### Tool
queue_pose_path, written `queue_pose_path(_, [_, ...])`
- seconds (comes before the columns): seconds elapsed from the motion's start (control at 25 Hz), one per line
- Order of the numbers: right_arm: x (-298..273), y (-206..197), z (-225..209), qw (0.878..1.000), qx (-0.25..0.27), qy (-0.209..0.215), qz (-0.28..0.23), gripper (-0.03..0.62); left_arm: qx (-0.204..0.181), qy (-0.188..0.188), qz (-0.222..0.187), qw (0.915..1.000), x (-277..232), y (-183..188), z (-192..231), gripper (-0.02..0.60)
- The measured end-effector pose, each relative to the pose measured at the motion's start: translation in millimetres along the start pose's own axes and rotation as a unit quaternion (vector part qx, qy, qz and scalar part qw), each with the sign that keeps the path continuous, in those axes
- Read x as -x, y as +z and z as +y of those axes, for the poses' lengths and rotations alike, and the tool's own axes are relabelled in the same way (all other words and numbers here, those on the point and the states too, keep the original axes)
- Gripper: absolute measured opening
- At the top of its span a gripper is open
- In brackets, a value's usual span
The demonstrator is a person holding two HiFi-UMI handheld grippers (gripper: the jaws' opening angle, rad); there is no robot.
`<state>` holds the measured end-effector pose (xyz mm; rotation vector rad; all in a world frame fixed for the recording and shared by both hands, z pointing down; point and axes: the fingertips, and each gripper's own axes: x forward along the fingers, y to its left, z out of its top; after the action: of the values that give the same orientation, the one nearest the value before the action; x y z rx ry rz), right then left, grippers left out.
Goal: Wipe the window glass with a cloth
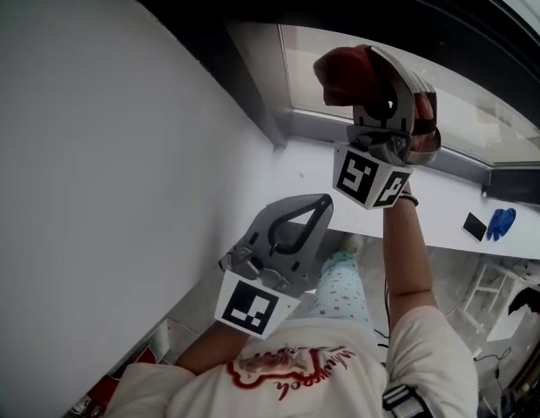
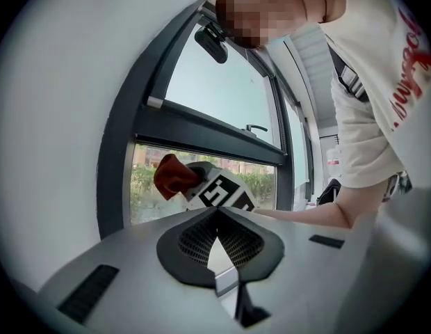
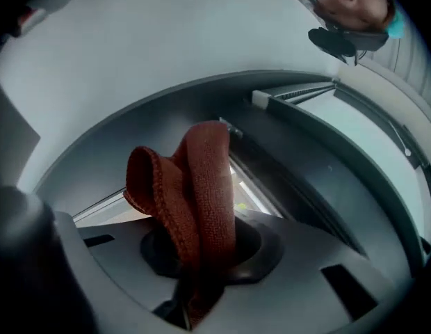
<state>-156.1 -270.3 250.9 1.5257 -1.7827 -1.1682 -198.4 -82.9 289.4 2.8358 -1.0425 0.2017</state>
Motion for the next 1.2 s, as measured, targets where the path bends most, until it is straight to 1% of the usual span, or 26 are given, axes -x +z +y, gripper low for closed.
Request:
queue_pose_path(0.04, [-8, 7, -9, 1.000, 0.004, -0.013, -0.003, 0.092, -0.004, -0.002, -0.006, 1.0000, 0, 4, -1, 0.018])
queue_pose_path(0.12, [-20, 19, -16, 1.000, 0.010, -0.024, -0.006, 0.092, -0.012, -0.005, -0.020, 0.9997, 1, 13, -2, 0.018])
queue_pose_path(0.24, [-35, 32, -12, 0.999, 0.032, -0.017, -0.013, 0.092, -0.017, -0.007, -0.035, 0.9992, 2, 25, 2, 0.018])
queue_pose_path(0.4, [-42, 36, -6, 0.998, 0.059, -0.017, -0.022, 0.092, -0.014, -0.009, -0.033, 0.9993, 7, 23, 3, 0.018])
queue_pose_path(0.52, [-41, 29, 0, 0.997, 0.072, -0.014, -0.028, 0.092, -0.013, -0.014, -0.026, 0.9995, 6, 17, 2, 0.018])
queue_pose_path(0.72, [-31, 3, 32, 0.997, 0.075, 0.023, -0.019, 0.092, -0.009, -0.012, -0.027, 0.9995, 1, 13, 3, 0.018])
queue_pose_path(0.88, [-20, -19, 65, 0.996, 0.071, 0.056, -0.003, 0.092, -0.004, -0.002, -0.015, 0.9999, 3, 12, 4, 0.018])
queue_pose_path(1.04, [-8, -51, 119, 0.993, 0.063, 0.102, 0.014, 0.092, -0.003, 0.003, -0.001, 1.0000, 2, 5, 7, 0.018])
queue_pose_path(1.2, [-6, -91, 176, 0.985, 0.063, 0.155, 0.029, 0.092, 0.009, 0.009, 0.009, 0.9999, -12, -4, 14, 0.018])
